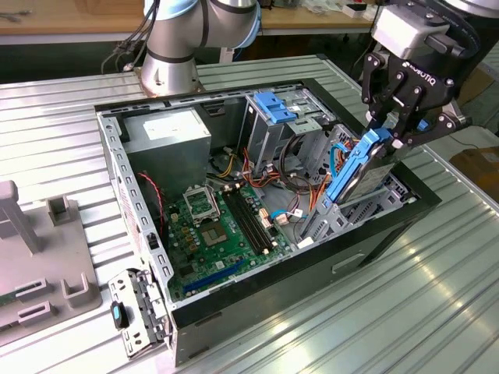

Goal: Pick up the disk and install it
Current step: 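Insert the disk into the insertion slot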

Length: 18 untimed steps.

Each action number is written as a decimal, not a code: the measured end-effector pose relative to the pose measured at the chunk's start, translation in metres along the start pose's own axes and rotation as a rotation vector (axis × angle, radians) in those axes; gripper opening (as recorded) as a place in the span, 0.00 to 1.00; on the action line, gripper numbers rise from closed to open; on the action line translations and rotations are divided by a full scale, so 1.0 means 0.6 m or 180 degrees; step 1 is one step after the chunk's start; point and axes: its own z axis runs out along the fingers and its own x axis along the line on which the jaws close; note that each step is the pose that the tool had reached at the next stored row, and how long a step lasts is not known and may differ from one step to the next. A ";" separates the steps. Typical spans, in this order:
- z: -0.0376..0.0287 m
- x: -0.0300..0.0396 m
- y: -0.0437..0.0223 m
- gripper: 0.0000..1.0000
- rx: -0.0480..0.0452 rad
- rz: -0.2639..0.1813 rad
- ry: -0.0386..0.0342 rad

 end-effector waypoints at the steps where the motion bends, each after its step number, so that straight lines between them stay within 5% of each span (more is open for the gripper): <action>1: 0.005 0.000 0.001 0.36 0.0000 -0.0002 0.0000; 6: 0.032 0.002 0.005 0.36 0.0000 -0.0011 -0.0001; 16: 0.067 0.005 0.010 0.36 -0.0002 -0.0014 0.0001; 18: 0.067 0.005 0.010 0.36 -0.0002 -0.0014 0.0001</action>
